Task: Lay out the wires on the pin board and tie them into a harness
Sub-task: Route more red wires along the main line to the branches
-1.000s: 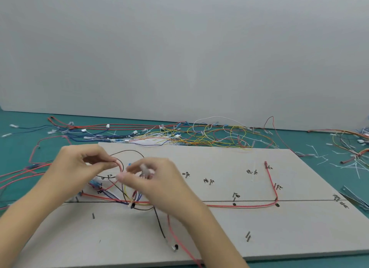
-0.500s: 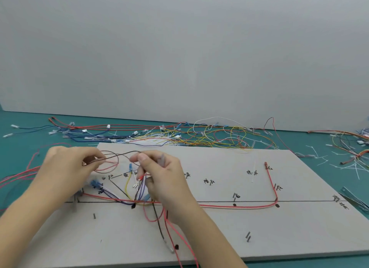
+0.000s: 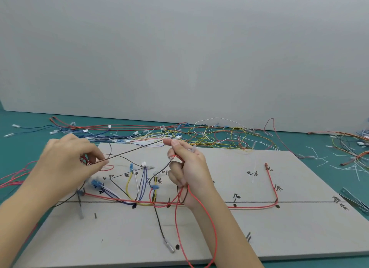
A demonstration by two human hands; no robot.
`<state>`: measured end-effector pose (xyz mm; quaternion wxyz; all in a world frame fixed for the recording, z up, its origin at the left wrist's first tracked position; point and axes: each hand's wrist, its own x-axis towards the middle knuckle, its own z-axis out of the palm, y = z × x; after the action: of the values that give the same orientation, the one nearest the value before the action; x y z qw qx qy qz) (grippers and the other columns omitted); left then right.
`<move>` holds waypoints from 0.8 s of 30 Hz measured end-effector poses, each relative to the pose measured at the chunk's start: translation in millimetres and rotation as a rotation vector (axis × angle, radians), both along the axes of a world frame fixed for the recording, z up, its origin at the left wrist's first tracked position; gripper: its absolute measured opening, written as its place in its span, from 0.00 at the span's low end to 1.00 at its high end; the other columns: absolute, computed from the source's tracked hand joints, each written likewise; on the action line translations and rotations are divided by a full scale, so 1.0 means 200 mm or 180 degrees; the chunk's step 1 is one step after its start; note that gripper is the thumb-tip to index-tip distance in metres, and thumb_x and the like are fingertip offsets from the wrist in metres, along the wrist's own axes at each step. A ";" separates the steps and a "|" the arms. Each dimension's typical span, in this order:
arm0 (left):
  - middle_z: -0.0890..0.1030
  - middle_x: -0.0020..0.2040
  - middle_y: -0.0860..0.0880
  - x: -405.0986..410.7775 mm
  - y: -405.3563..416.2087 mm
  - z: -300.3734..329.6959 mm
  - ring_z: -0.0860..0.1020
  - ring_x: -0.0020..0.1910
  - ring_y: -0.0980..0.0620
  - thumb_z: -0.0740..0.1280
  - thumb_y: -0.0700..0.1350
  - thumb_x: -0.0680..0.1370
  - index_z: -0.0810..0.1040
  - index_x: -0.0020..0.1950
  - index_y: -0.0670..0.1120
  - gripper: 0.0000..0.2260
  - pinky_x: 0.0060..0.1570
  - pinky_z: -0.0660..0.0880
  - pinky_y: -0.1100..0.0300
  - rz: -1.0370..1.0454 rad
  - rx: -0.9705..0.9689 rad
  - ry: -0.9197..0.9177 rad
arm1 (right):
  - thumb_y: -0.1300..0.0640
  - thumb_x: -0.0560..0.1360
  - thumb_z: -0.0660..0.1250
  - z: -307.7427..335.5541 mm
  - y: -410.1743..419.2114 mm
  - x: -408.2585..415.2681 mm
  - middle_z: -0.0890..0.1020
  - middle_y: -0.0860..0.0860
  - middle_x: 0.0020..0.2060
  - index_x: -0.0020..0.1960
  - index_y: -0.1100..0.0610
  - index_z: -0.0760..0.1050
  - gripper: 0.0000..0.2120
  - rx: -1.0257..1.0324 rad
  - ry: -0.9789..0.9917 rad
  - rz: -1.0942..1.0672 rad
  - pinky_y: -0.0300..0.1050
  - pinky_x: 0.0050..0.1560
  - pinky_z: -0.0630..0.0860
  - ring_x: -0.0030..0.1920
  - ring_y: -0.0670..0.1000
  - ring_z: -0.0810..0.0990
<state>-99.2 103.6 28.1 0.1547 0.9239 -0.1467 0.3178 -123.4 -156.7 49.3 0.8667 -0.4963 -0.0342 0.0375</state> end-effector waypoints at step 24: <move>0.76 0.44 0.61 0.00 -0.04 -0.03 0.76 0.42 0.60 0.77 0.51 0.66 0.74 0.43 0.64 0.14 0.46 0.74 0.65 -0.0603 -0.0481 0.0062 | 0.60 0.81 0.56 0.02 -0.11 0.01 0.59 0.47 0.22 0.56 0.61 0.78 0.13 0.0011 0.0195 0.0196 0.32 0.16 0.52 0.14 0.42 0.55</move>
<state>-98.2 96.0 23.0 0.2547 0.8946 -0.2075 0.3029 -121.7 -178.2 53.9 0.8666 -0.4922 -0.0230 0.0793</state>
